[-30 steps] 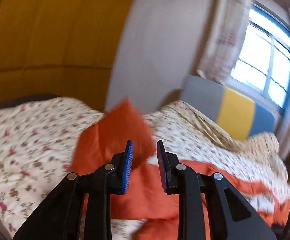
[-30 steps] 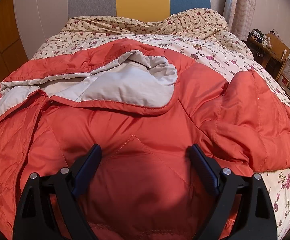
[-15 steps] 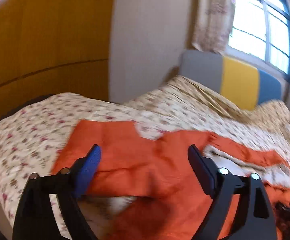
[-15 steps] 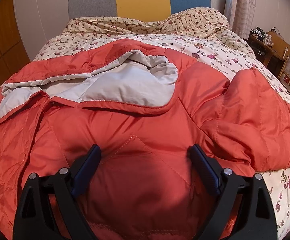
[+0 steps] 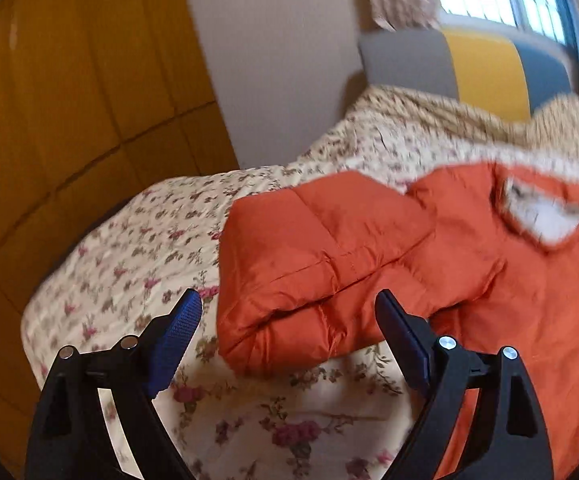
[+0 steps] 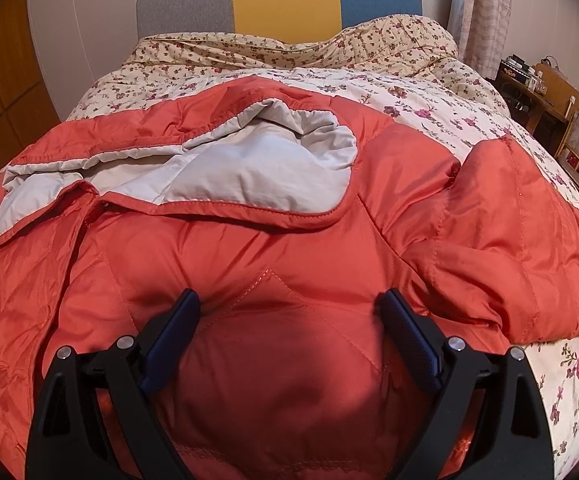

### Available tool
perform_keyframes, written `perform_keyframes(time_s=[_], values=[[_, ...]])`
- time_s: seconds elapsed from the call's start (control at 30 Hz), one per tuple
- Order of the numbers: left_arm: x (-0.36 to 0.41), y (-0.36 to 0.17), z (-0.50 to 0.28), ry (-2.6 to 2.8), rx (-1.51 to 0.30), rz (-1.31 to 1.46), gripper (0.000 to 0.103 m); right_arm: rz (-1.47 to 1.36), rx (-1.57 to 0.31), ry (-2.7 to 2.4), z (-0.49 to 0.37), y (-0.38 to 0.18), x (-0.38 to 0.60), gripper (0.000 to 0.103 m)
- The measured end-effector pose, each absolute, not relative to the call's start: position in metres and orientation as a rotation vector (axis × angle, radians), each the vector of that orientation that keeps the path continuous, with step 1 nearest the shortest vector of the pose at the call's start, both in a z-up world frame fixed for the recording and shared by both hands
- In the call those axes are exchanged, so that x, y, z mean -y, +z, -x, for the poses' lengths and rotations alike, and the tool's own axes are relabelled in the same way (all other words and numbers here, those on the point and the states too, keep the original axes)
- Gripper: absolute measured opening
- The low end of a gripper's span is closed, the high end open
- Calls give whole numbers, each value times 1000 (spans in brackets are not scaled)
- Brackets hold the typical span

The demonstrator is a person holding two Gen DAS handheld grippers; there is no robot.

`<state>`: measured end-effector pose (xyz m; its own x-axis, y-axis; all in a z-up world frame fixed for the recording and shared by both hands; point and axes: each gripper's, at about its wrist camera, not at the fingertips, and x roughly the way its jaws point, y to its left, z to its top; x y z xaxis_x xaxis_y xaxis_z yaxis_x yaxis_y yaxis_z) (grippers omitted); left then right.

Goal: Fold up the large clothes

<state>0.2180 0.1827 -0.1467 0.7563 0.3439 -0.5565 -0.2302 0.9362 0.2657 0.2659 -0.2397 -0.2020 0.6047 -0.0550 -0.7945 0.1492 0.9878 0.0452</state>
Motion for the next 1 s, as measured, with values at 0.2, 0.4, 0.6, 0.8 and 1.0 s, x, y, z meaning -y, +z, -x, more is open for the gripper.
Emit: perform_keyframes(time_s=[0.2, 0.4, 0.6, 0.8, 1.0], values=[[-193, -159, -250, 341, -708, -203, 72, -107, -913, -121, -266, -202, 240, 92], [-191, -147, -261, 301, -709, -156, 25, -110, -913, -120, -266, -202, 239, 92], [-169, -110, -251, 235, -582, -27, 16, -115, -912, -118, -265, -202, 240, 93], [-125, -78, -241, 68, -501, 70, 16, -116, -912, -118, -265, -202, 239, 93], [-59, -63, -243, -117, -475, 108, 16, -117, -912, -117, -266, -202, 240, 93]])
